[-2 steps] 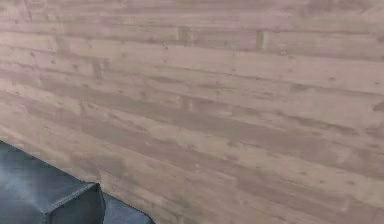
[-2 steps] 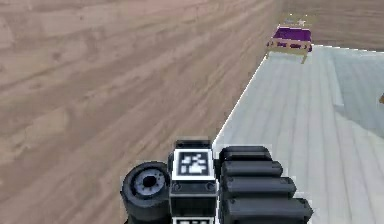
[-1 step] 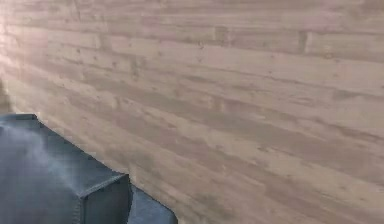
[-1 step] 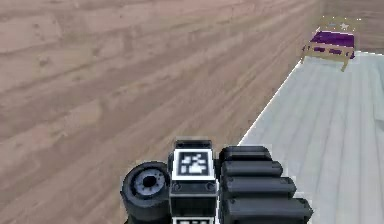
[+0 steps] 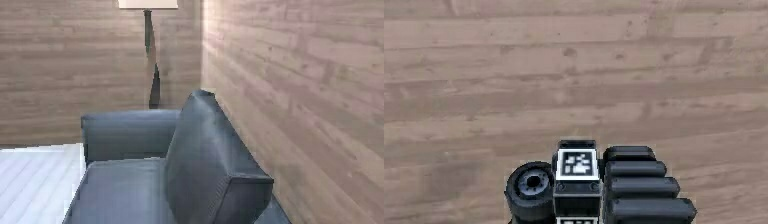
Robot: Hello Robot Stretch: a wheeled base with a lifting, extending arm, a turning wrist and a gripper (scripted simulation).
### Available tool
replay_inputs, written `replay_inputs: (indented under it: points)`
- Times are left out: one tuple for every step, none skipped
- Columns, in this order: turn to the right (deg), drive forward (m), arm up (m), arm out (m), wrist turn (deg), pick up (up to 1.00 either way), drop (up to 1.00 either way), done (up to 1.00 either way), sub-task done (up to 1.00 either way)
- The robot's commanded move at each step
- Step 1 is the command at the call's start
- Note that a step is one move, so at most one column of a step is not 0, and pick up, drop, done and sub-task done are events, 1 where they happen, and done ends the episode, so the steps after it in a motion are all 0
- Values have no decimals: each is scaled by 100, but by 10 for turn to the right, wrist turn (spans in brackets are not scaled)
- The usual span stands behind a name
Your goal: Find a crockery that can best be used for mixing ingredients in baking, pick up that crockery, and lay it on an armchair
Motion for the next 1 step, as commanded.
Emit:
replay_inputs:
  points:
    - [-450,0,0,0,0,0,0,0,0]
